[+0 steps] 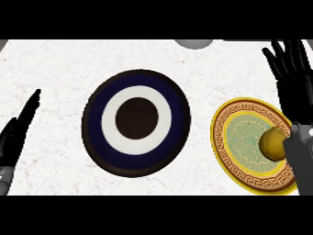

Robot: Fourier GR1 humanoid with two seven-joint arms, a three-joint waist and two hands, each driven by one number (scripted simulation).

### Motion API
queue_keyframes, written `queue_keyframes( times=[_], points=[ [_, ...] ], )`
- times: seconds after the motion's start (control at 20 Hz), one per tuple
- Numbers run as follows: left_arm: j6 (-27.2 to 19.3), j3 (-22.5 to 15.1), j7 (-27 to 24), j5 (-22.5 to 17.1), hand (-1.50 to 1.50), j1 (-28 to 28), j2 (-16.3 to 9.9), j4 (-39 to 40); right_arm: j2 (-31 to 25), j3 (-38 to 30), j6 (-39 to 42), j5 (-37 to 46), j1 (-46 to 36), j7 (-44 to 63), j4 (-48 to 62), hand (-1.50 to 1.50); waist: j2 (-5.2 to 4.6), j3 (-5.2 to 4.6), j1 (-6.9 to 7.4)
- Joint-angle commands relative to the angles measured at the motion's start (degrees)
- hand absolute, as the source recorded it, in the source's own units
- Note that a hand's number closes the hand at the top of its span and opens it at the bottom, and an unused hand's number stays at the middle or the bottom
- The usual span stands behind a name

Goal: Pick the lemon from the plate and place it in the plate

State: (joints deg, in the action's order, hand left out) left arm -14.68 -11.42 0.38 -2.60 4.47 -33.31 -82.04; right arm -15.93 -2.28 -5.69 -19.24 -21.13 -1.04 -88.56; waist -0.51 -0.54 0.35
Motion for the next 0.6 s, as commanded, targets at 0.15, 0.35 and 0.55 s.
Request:
queue_keyframes(
  times=[0.15, 0.35, 0.55],
  points=[
    [3.32, 3.87, -0.31, -6.94, 0.00, 0.20, 4.99, 1.31, -11.60, -7.46, 15.38, -5.57, 8.56, -2.89, 0.10, 1.50, 0.51, 0.57, -1.11],
    [1.90, 3.51, 3.03, -8.66, 0.00, 0.81, 7.45, 0.73, -29.80, -4.40, 12.25, 19.18, 8.99, -3.57, -1.88, 1.50, 0.50, -1.35, -4.03],
    [3.31, 3.99, 6.27, -11.96, 0.00, 0.51, 9.18, -1.53, -11.46, -16.25, 8.02, 5.44, 22.94, -25.07, 5.88, -1.50, 0.64, 0.78, -1.87]
  ],
)
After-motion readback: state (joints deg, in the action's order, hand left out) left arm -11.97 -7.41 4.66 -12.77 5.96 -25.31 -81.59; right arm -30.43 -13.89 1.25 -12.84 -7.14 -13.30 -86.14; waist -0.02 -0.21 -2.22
